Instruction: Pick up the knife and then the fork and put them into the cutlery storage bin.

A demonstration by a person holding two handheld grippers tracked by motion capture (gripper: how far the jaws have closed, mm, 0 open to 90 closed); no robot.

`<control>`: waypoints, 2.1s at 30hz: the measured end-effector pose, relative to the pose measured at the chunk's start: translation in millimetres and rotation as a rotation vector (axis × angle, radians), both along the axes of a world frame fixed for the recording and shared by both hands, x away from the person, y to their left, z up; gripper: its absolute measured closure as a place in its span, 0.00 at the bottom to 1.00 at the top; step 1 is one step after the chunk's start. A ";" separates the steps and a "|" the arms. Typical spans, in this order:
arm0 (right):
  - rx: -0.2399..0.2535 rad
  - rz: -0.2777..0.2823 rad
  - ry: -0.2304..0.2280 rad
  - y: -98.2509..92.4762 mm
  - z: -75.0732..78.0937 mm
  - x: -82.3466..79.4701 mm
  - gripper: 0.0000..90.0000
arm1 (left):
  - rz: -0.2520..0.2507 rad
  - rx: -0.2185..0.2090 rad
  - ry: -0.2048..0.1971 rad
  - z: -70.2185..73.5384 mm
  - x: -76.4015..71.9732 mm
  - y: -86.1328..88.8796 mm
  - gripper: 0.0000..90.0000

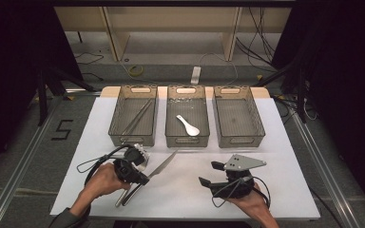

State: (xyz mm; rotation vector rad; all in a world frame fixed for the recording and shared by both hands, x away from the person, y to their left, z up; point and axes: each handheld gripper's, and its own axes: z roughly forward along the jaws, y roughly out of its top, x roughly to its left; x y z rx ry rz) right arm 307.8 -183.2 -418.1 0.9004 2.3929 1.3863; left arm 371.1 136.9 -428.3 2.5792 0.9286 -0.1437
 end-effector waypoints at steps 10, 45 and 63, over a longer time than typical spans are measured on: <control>-0.087 0.094 -0.075 28.7 2.1 -10.1 0.34 | -0.084 0.019 0.024 -0.7 0.2 -30.6 0.89; -0.463 0.304 -0.318 95.9 -26.6 -23.1 0.41 | -0.234 0.074 0.071 1.7 -10.0 -68.2 0.89; -0.642 0.371 -0.418 106.5 -42.6 -22.8 0.63 | -0.272 0.082 0.093 5.7 -13.2 -74.2 0.89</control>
